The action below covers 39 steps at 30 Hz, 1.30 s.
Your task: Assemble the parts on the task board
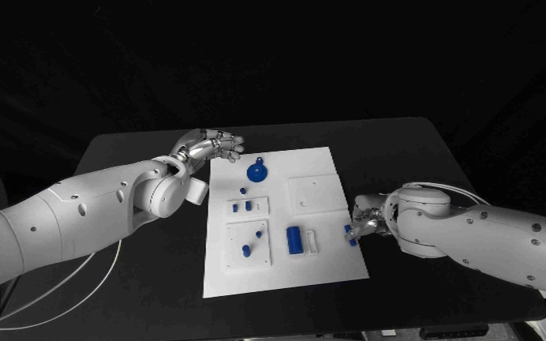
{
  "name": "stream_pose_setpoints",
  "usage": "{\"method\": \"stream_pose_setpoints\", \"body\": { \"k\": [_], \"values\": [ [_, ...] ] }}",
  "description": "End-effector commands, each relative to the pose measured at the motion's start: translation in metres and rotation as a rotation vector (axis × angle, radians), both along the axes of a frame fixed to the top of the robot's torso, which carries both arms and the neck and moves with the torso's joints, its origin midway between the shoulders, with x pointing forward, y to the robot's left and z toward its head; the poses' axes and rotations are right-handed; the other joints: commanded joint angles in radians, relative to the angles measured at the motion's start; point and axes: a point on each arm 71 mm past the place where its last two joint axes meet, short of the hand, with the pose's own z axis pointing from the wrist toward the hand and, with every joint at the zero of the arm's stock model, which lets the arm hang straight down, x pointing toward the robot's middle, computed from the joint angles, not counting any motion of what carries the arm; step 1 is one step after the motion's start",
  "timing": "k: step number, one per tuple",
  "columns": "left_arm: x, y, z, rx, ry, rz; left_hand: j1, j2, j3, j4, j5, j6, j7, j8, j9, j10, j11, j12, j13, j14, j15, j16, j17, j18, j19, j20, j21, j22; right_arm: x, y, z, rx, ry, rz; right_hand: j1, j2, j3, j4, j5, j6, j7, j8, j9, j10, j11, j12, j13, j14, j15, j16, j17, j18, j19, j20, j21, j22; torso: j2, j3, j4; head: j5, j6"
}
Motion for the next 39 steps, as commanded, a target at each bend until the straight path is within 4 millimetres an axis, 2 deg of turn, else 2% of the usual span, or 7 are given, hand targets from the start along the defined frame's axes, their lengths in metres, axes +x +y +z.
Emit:
{"method": "stream_pose_setpoints", "body": {
  "k": [1, 9, 12, 20, 25, 34, 39],
  "values": [
    [-0.001, -0.003, 0.001, -0.013, -0.01, -0.022, -0.008, -0.001, -0.004, 0.002, -0.003, -0.008, 0.0, -0.003, -0.002, -0.009, -0.001, -0.003, -0.001, 0.002, 0.006, -0.006, 0.002, 0.016, 0.006, 0.0, -0.007, 0.001, -0.002, 0.0, -0.007, -0.041, -0.018, 0.024, 0.001, 0.009, 0.007, 0.0, -0.004, -0.001, 0.003, -0.007, -0.15, 0.005, 0.0, -0.001, 0.001, 0.0, -0.005, -0.004, 0.001, 0.064, -0.004, 0.007, 0.007, 0.015, 0.001, 0.0004, 0.0003, 0.0, 0.0],
    [-0.001, -0.002, 0.001, -0.011, -0.007, -0.022, -0.009, 0.0, -0.005, 0.004, -0.003, -0.009, 0.0, -0.003, -0.002, -0.01, -0.001, -0.003, -0.001, 0.002, 0.006, -0.007, 0.002, 0.016, 0.006, 0.0, -0.008, 0.001, 0.002, 0.001, -0.006, -0.128, -0.101, 0.074, 0.011, 0.021, 0.025, -0.002, -0.004, 0.003, 0.002, -0.007, -0.15, 0.007, -0.001, -0.001, 0.002, 0.0, -0.006, -0.004, 0.001, 0.064, -0.005, 0.008, 0.008, 0.015, 0.0, 0.0003, -0.0005, -0.005, 0.0],
    [-0.001, -0.002, 0.001, -0.011, -0.007, -0.022, -0.009, 0.0, -0.005, 0.004, -0.003, -0.009, 0.0, -0.003, -0.002, -0.01, -0.001, -0.003, -0.001, 0.002, 0.006, -0.007, 0.003, 0.016, 0.006, 0.0, -0.008, 0.001, 0.001, -0.001, -0.007, -0.142, -0.097, 0.075, 0.011, 0.01, 0.049, 0.008, -0.005, 0.009, 0.0, -0.006, -0.15, 0.013, -0.003, 0.0, 0.004, 0.0, -0.007, -0.005, 0.0, 0.064, -0.005, 0.01, 0.008, 0.014, 0.0, 0.0004, 0.0, -0.007, 0.001],
    [-0.001, -0.003, 0.001, -0.01, -0.004, -0.022, -0.01, 0.0, -0.006, 0.004, -0.004, -0.009, 0.0, -0.003, -0.002, -0.01, -0.001, -0.003, -0.001, 0.002, 0.006, -0.008, 0.003, 0.016, 0.006, 0.0, -0.008, 0.002, 0.001, -0.002, -0.008, -0.143, -0.092, 0.071, 0.037, -0.003, 0.086, -0.003, -0.004, 0.011, 0.0, -0.007, -0.15, 0.017, -0.003, -0.002, 0.005, 0.0, -0.008, -0.004, -0.001, 0.064, -0.005, 0.01, 0.01, 0.014, 0.0, -0.0004, -0.0007, -0.007, 0.002],
    [-0.001, -0.002, 0.001, -0.009, -0.003, -0.021, -0.01, 0.0, -0.006, 0.004, -0.004, -0.009, 0.0, -0.003, -0.002, -0.01, -0.001, -0.003, -0.002, 0.002, 0.006, -0.008, 0.004, 0.016, 0.006, 0.0, -0.008, 0.002, 0.0, -0.004, -0.009, -0.117, -0.083, 0.048, 0.052, -0.003, 0.121, -0.007, -0.004, 0.012, 0.0, -0.008, -0.15, 0.019, -0.003, -0.004, 0.006, 0.001, -0.007, -0.004, -0.002, 0.064, -0.004, 0.012, 0.011, 0.014, 0.0, 0.0004, 0.0003, -0.009, 0.003],
    [-0.001, -0.001, 0.0, -0.008, -0.002, -0.02, -0.011, 0.001, -0.006, 0.004, -0.004, -0.009, 0.0, -0.003, -0.002, -0.01, -0.001, -0.004, -0.002, 0.002, 0.006, -0.009, 0.004, 0.016, 0.006, 0.0, -0.009, 0.002, -0.006, -0.009, -0.004, 0.009, -0.088, -0.01, 0.059, 0.017, 0.149, -0.021, 0.0, 0.02, 0.0, -0.007, -0.151, 0.025, -0.003, -0.005, 0.007, 0.002, -0.006, -0.004, -0.003, 0.064, -0.003, 0.015, 0.013, 0.014, 0.0, 0.0003, -0.0003, -0.006, 0.006],
    [-0.001, -0.001, 0.0, -0.008, -0.001, -0.019, -0.011, 0.001, -0.006, 0.005, -0.004, -0.009, 0.0, -0.003, -0.002, -0.01, -0.001, -0.004, -0.002, 0.002, 0.006, -0.009, 0.005, 0.016, 0.006, 0.0, -0.009, 0.002, -0.007, -0.009, 0.011, 0.066, -0.111, -0.031, 0.044, 0.024, 0.155, -0.023, 0.001, 0.031, -0.003, -0.005, -0.151, 0.034, -0.005, -0.004, 0.007, 0.003, -0.007, -0.004, -0.004, 0.064, 0.0, 0.018, 0.015, 0.014, -0.001, 0.0003, -0.0004, -0.003, 0.007]
  ]
}}
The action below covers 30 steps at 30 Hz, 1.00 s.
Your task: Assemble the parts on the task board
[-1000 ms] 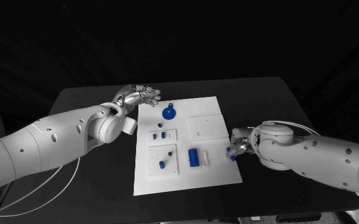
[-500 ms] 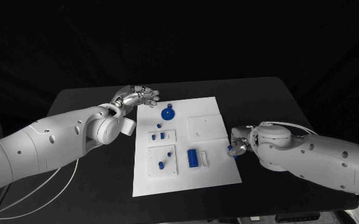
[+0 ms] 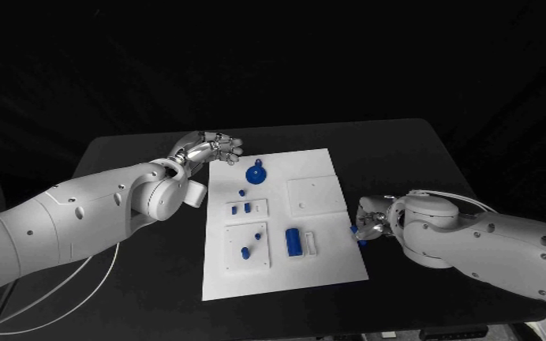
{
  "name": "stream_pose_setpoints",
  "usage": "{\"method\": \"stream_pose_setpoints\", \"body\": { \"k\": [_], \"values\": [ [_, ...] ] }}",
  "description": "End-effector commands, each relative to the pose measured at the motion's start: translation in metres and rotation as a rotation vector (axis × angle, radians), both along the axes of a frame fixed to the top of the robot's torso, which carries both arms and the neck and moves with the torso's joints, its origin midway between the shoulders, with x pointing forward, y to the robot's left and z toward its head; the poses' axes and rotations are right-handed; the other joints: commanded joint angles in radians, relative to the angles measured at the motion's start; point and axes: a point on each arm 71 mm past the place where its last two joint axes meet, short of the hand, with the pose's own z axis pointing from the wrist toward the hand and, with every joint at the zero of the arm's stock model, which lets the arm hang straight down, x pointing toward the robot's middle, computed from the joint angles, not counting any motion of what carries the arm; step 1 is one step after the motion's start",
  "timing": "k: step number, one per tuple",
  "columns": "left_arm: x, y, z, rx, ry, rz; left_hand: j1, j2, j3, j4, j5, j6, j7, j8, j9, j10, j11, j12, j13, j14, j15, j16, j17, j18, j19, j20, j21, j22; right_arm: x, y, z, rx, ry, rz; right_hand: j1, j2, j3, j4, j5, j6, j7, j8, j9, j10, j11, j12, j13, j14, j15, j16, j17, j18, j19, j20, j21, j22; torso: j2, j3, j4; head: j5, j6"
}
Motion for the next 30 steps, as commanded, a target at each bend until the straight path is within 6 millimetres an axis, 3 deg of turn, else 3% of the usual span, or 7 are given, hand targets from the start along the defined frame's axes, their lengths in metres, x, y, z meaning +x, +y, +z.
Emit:
{"method": "stream_pose_setpoints", "body": {
  "k": [1, 6, 12, 17, 30],
  "values": [
    [-0.001, -0.002, 0.001, -0.008, -0.004, -0.017, -0.011, 0.001, -0.004, 0.002, -0.004, -0.009, 0.0, -0.003, -0.002, -0.007, 0.003, -0.004, -0.001, 0.002, 0.006, -0.006, 0.002, 0.018, 0.006, 0.0, -0.005, 0.001, 0.002, 0.004, 0.013, 0.081, -0.024, -0.027, -0.01, 0.01, 0.008, 0.001, 0.001, 0.008, -0.001, 0.005, 0.004, 0.012, -0.004, -0.003, 0.001, 0.002, -0.009, -0.005, -0.002, 0.054, 0.003, 0.006, 0.004, 0.015, 0.0, 0.0001, -0.0001, 0.002, -0.001],
    [-0.001, -0.003, 0.0, -0.008, -0.004, -0.018, -0.011, 0.001, -0.004, 0.002, -0.003, -0.009, 0.0, -0.003, -0.002, -0.007, 0.003, -0.004, -0.001, 0.001, 0.006, -0.006, 0.002, 0.018, 0.006, 0.0, -0.006, 0.001, 0.001, 0.01, 0.027, 0.152, -0.028, -0.043, -0.024, 0.002, 0.009, 0.006, 0.0, 0.012, -0.002, 0.004, 0.002, 0.016, -0.005, -0.004, 0.001, 0.002, -0.011, -0.004, -0.002, 0.054, 0.006, 0.006, 0.005, 0.014, 0.0, -0.0002, -0.0003, 0.002, 0.001],
    [-0.001, -0.005, 0.0, -0.01, -0.002, -0.025, -0.01, 0.0, -0.004, 0.002, -0.003, -0.009, 0.0, -0.003, -0.002, -0.007, 0.003, -0.004, -0.001, 0.001, 0.006, -0.007, 0.002, 0.019, 0.005, 0.0, -0.006, 0.002, -0.002, 0.027, 0.02, 0.296, 0.124, -0.109, -0.052, -0.041, 0.001, 0.03, -0.001, 0.013, -0.002, 0.001, -0.001, 0.018, -0.006, -0.008, 0.001, 0.003, -0.012, -0.004, -0.003, 0.054, 0.01, 0.005, 0.005, 0.012, 0.0, -0.0013, 0.0001, 0.002, 0.002],
    [-0.001, -0.005, 0.0, -0.01, -0.002, -0.025, -0.009, 0.001, -0.004, 0.001, -0.003, -0.009, 0.0, -0.002, -0.002, -0.007, 0.003, -0.004, -0.001, 0.001, 0.006, -0.007, 0.003, 0.019, 0.005, 0.0, -0.006, 0.002, -0.002, 0.044, 0.012, 0.325, 0.166, -0.097, -0.063, -0.042, -0.019, 0.034, -0.002, 0.012, -0.002, -0.001, -0.002, 0.017, -0.005, -0.009, 0.003, 0.003, -0.012, -0.004, -0.004, 0.054, 0.011, 0.003, 0.004, 0.011, 0.001, -0.002, 0.0001, 0.001, -0.001],
    [-0.001, -0.005, 0.001, -0.011, -0.002, -0.027, -0.009, 0.0, -0.004, 0.001, -0.003, -0.009, 0.0, -0.002, -0.002, -0.007, 0.003, -0.004, -0.001, 0.001, 0.006, -0.008, 0.004, 0.019, 0.005, 0.0, -0.007, 0.003, -0.005, 0.065, -0.012, 0.325, 0.226, -0.084, -0.08, -0.034, -0.046, 0.042, -0.001, 0.01, -0.002, -0.002, -0.003, 0.014, -0.006, -0.011, 0.006, 0.001, -0.013, -0.004, -0.004, 0.054, 0.009, 0.0, 0.003, 0.01, 0.001, -0.0001, 0.0006, 0.002, -0.008]
  ]
}}
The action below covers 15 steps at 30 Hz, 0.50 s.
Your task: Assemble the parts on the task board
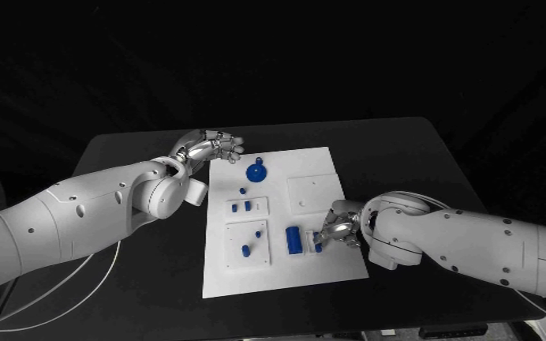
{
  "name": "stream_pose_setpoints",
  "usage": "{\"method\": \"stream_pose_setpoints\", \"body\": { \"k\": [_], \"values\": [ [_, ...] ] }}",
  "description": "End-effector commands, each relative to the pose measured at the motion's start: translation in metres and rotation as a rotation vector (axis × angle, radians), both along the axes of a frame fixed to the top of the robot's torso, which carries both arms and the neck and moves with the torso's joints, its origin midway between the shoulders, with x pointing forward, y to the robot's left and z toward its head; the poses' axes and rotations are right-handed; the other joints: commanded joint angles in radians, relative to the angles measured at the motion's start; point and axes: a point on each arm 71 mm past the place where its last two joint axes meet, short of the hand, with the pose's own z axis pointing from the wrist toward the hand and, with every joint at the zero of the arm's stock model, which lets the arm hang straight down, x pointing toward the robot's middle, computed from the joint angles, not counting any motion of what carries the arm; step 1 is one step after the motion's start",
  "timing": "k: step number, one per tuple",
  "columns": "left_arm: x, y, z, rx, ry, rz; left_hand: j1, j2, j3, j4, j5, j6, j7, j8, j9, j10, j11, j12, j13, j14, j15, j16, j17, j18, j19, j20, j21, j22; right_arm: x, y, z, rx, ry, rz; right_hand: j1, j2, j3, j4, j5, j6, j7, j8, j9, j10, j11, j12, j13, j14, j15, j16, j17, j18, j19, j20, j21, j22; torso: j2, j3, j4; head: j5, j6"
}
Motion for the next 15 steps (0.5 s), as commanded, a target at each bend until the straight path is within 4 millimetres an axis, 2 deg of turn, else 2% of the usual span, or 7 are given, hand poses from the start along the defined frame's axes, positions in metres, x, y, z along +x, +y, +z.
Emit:
{"method": "stream_pose_setpoints", "body": {
  "k": [1, 15],
  "values": [
    [-0.0008, -0.0033, 0.0007, -0.009, -0.004, -0.02, -0.009, 0.0, -0.004, 0.001, -0.003, -0.009, 0.0, -0.002, -0.001, -0.007, 0.003, -0.004, -0.002, 0.001, 0.006, -0.005, 0.001, 0.009, 0.005, 0.0, -0.007, 0.002, -0.0006, 0.004, -0.0038, 0.02, 0.027, 0.007, -0.011, 0.003, -0.011, 0.0, -0.001, -0.001, 0.002, -0.007, -0.001, 0.001, 0.0, -0.005, 0.002, 0.0, -0.008, -0.004, -0.001, 0.044, 0.005, -0.004, 0.003, 0.011, 0.0, 0.0015, -0.0004, 0.002, -0.001],
    [-0.001, -0.0038, 0.0007, -0.009, -0.003, -0.022, -0.01, 0.001, -0.004, 0.001, -0.003, -0.009, 0.0, -0.002, -0.001, -0.007, 0.003, -0.004, -0.002, 0.001, 0.006, -0.006, 0.002, 0.009, 0.005, 0.0, -0.008, 0.002, -0.0009, 0.0125, -0.0073, 0.025, 0.015, 0.028, -0.016, 0.009, -0.018, 0.001, -0.001, -0.002, 0.002, -0.007, -0.002, -0.001, -0.001, -0.005, 0.003, -0.001, -0.008, -0.005, -0.001, 0.044, 0.003, -0.005, 0.002, 0.011, 0.0, 0.0019, -0.0015, 0.005, -0.003]
  ]
}}
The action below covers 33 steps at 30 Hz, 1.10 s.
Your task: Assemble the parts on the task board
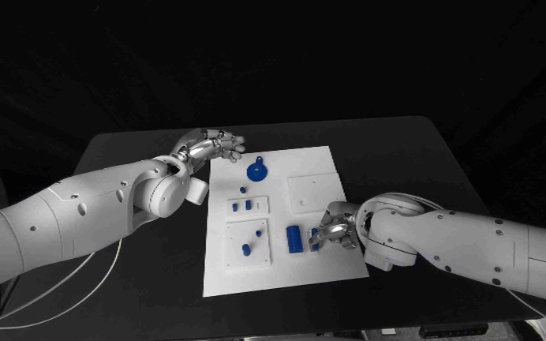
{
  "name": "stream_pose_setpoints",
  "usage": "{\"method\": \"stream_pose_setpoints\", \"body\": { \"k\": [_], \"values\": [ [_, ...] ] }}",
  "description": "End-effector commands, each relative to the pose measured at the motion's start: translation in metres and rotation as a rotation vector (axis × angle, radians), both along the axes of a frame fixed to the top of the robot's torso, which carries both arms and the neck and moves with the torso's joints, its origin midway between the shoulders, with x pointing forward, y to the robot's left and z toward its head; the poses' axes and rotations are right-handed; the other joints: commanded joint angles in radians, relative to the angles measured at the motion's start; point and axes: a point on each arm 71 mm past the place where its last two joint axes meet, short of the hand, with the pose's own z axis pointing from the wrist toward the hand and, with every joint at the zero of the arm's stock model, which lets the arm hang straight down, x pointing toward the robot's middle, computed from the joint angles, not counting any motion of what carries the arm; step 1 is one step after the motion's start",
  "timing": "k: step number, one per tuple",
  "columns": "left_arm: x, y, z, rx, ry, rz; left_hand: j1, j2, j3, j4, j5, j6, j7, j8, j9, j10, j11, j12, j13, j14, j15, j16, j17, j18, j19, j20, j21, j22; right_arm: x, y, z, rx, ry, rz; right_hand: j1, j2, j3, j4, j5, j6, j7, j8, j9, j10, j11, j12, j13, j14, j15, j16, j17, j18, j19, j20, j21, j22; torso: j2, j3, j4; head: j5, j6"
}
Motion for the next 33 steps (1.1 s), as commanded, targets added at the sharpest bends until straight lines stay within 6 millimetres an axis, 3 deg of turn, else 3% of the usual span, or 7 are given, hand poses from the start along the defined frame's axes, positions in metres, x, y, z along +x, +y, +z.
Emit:
{"method": "stream_pose_setpoints", "body": {
  "k": [1, 8, 13, 23, 33],
  "values": [
    [-0.001, -0.003, 0.001, -0.008, -0.004, -0.019, -0.01, 0.001, -0.004, 0.001, -0.003, -0.009, 0.0, -0.002, -0.001, -0.007, 0.003, -0.004, -0.002, 0.001, 0.006, -0.006, 0.001, 0.01, 0.005, 0.0, -0.004, 0.001, -0.001, 0.003, -0.001, 0.01, 0.001, 0.02, -0.008, 0.001, -0.007, 0.001, -0.001, -0.004, 0.004, -0.002, 0.0, 0.0, -0.001, -0.004, 0.002, -0.001, -0.008, -0.005, -0.001, 0.044, 0.003, -0.005, 0.002, 0.011, 0.0, 0.0001, 0.0001, 0.001, 0.001],
    [-0.001, -0.002, 0.001, -0.007, -0.003, -0.018, -0.01, 0.001, -0.004, 0.001, -0.003, -0.009, 0.0, -0.002, -0.001, -0.007, 0.003, -0.004, -0.002, 0.001, 0.006, -0.006, 0.002, 0.01, 0.005, 0.0, -0.004, 0.001, -0.002, 0.006, -0.003, 0.016, 0.0, 0.03, -0.008, 0.003, -0.009, -0.001, -0.001, -0.004, 0.004, -0.003, -0.001, -0.001, -0.001, -0.004, 0.002, -0.001, -0.009, -0.005, -0.001, 0.044, 0.003, -0.006, 0.002, 0.011, -0.001, -0.0009, -0.0002, 0.001, 0.002],
    [-0.001, -0.002, 0.0, -0.007, -0.001, -0.018, -0.01, 0.001, -0.004, 0.001, -0.003, -0.009, 0.0, -0.002, -0.001, -0.008, 0.003, -0.004, -0.002, 0.001, 0.006, -0.006, 0.002, 0.01, 0.005, 0.0, -0.004, 0.002, -0.003, 0.007, -0.003, 0.006, -0.003, 0.049, 0.003, 0.025, -0.014, -0.02, -0.002, -0.004, 0.004, -0.004, -0.001, -0.003, -0.001, -0.004, 0.005, -0.002, -0.009, -0.005, -0.001, 0.044, 0.0, -0.008, 0.001, 0.012, 0.0, -0.0007, 0.0005, 0.002, 0.001],
    [-0.001, -0.002, 0.0, -0.005, 0.0, -0.017, -0.01, 0.001, -0.004, 0.001, -0.003, -0.01, 0.0, -0.003, -0.002, -0.008, 0.003, -0.004, -0.002, 0.001, 0.006, -0.007, 0.003, 0.01, 0.005, 0.0, -0.005, 0.002, -0.002, 0.005, -0.002, 0.009, -0.025, 0.05, 0.0, 0.023, -0.02, -0.025, -0.002, -0.004, 0.004, -0.004, -0.001, -0.003, -0.001, -0.005, 0.007, -0.003, -0.009, -0.005, -0.001, 0.044, -0.001, -0.008, 0.001, 0.012, -0.001, -0.0004, 0.0002, 0.003, 0.0],
    [-0.001, -0.001, 0.0, -0.005, 0.0, -0.015, -0.01, 0.001, -0.005, 0.001, -0.003, -0.01, 0.0, -0.003, -0.002, -0.008, 0.003, -0.004, -0.002, 0.001, 0.006, -0.007, 0.003, 0.01, 0.005, 0.001, -0.005, 0.002, 0.002, -0.004, 0.008, 0.119, -0.164, 0.028, -0.024, -0.062, -0.054, -0.005, -0.002, -0.03, 0.011, -0.016, -0.003, -0.017, 0.005, -0.011, 0.009, -0.006, -0.006, -0.009, -0.003, 0.044, -0.002, -0.013, -0.005, 0.008, 0.0, 0.0002, 0.0, 0.008, -0.002]
  ]
}}
